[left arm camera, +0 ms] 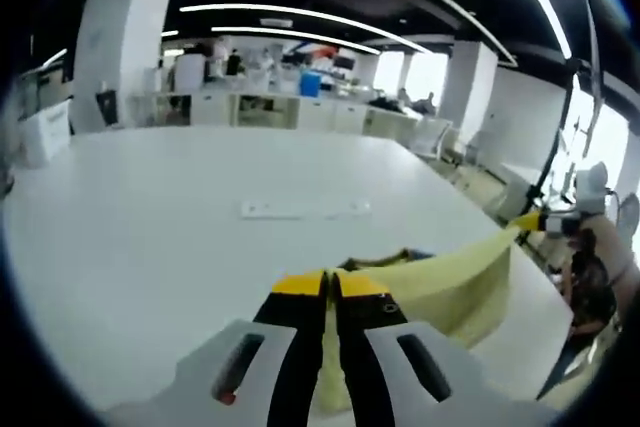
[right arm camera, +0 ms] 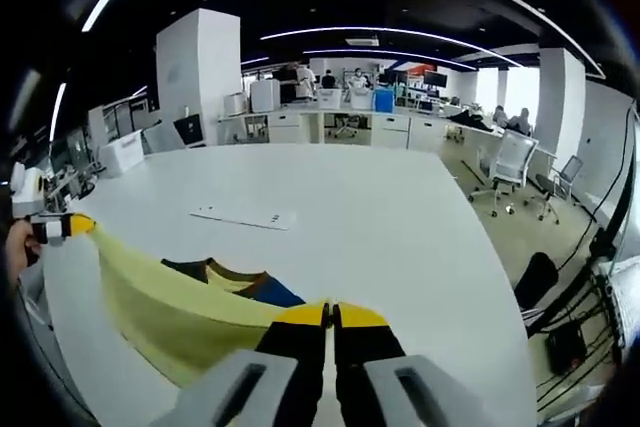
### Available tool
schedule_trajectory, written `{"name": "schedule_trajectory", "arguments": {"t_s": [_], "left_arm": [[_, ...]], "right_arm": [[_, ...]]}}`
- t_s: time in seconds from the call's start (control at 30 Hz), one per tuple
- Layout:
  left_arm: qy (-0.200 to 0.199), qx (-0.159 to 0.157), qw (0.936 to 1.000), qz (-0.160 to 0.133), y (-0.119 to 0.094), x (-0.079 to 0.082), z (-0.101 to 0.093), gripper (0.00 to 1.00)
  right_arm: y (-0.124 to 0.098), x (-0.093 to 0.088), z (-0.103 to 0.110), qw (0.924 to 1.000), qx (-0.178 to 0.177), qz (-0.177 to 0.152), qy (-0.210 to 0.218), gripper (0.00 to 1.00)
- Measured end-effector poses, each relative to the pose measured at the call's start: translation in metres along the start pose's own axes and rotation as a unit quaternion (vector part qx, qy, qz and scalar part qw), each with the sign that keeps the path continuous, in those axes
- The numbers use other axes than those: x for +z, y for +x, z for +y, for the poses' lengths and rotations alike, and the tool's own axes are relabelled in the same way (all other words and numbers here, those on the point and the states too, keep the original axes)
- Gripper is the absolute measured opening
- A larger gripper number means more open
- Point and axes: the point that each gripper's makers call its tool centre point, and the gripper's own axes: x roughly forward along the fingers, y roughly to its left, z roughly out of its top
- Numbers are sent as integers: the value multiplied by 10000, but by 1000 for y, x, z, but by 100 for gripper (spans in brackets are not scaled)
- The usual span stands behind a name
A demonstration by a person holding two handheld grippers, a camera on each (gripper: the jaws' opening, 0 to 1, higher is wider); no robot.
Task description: Fold the garment on the visible template until the final outline fits inside the template.
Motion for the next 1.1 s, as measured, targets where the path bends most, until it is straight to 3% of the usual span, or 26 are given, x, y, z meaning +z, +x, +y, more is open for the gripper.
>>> {"name": "schedule_trajectory", "arguments": {"t_s": [0.43,0.8,1.1], "left_arm": [[-239,272,9988,-339,47,2,19,0],[-497,401,9978,-174,81,-16,37,0],[-616,453,9967,-288,99,-17,44,0]], "right_arm": [[47,1,-4,9997,-101,-74,193,0],[86,-12,-7,9983,-166,57,556,0],[102,-19,-15,9961,-334,82,816,0]]}}
